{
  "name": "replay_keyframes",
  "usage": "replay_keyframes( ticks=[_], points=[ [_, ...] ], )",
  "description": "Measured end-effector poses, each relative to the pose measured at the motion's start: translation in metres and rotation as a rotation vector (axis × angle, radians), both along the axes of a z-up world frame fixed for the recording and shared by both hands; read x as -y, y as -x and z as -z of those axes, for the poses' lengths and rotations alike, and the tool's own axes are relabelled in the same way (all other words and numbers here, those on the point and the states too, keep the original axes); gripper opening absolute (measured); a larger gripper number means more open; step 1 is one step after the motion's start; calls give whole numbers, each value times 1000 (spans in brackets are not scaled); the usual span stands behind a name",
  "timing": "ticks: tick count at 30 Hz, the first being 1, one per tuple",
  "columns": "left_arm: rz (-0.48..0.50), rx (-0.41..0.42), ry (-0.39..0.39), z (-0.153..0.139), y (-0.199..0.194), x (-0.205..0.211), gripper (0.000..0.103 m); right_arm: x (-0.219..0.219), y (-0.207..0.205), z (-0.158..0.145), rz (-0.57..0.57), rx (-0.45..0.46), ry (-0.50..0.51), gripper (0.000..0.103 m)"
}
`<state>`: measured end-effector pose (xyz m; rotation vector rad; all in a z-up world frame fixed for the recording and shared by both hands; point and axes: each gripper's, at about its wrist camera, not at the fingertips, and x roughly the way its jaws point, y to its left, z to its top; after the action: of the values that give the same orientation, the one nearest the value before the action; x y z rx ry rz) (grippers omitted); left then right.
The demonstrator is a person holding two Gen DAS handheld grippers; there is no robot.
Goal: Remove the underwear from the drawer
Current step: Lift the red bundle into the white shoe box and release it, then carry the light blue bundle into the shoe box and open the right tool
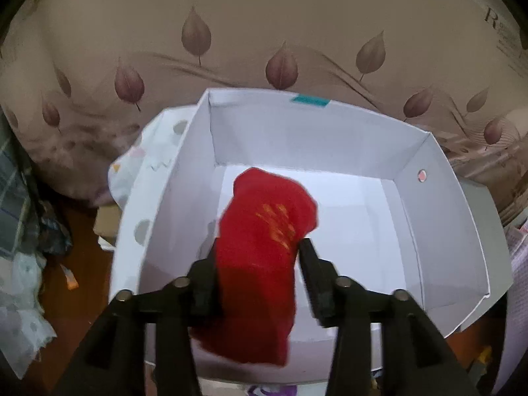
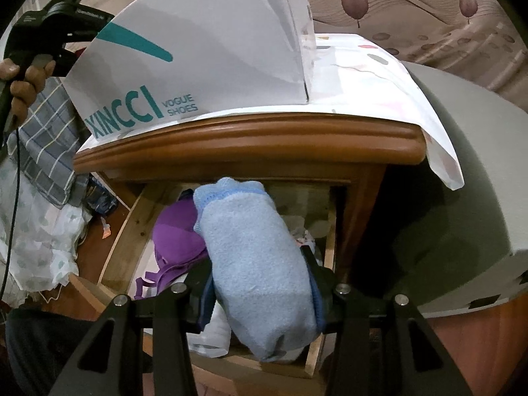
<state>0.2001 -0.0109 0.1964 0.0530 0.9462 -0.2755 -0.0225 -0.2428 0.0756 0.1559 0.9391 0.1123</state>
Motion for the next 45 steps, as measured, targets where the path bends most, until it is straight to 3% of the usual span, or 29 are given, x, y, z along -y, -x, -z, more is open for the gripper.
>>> replay_keyframes(
  ticks=[4, 17, 24, 31, 36, 40, 45],
  points=[
    [9, 78, -1, -18, 5, 0, 65, 1, -2, 0, 2, 3, -2, 46],
    [-51, 157, 53, -65, 47, -44, 69, 1, -3, 4, 22, 2, 16, 46],
    [-180, 246, -6, -70, 85, -99, 76, 2, -1, 3, 50, 22, 38, 46],
    [-342, 262, -127, -11, 121, -151, 83, 2, 7, -11, 83, 60, 82, 46],
    [-420, 180, -119, 53, 129, -180, 83, 5, 14, -35, 90, 73, 96, 46],
    [-478, 151, -127, 93, 137, -197, 83, 12, 17, -76, 88, 106, 122, 46],
    [-529, 120, -130, 121, 141, -213, 83, 16, 2, -146, 74, 200, 198, 46]
  ],
)
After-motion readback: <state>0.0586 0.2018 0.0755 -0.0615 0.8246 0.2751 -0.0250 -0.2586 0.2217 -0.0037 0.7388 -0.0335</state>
